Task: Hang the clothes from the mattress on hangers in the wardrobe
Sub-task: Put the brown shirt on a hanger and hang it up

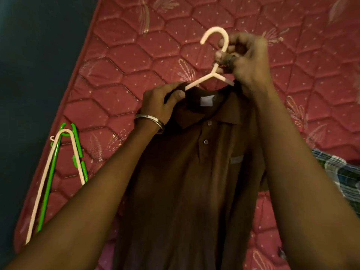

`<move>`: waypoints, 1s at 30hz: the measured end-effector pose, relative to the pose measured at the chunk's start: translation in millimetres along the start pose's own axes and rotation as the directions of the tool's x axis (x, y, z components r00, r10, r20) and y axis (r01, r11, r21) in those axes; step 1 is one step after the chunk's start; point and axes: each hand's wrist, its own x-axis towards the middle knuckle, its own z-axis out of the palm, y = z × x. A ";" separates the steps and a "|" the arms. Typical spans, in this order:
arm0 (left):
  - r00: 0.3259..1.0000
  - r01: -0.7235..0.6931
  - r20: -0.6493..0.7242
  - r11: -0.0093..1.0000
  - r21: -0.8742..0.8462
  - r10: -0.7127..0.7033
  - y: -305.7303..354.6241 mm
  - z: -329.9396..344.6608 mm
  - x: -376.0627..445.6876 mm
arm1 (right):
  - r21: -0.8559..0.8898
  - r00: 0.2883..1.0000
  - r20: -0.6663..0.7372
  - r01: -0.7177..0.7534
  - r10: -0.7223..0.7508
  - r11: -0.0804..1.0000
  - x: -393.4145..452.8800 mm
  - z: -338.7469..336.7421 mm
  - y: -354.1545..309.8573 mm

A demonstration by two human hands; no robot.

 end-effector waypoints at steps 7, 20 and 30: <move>0.999 0.048 -0.005 0.998 -0.028 -0.048 61.7 -40.2 -22.6 | -0.098 0.999 -0.048 -0.006 0.002 0.995 -48.5 -33.2 -57.5; 0.976 -0.219 -0.006 0.973 -0.067 0.219 238.1 -148.0 -118.2 | -0.121 0.952 0.124 0.293 -0.279 0.948 -191.0 -95.2 -254.3; 0.842 -0.494 -0.109 0.837 0.236 0.528 385.6 -212.9 -185.5 | 0.046 0.887 0.181 0.424 -0.425 0.904 -295.8 -133.0 -383.3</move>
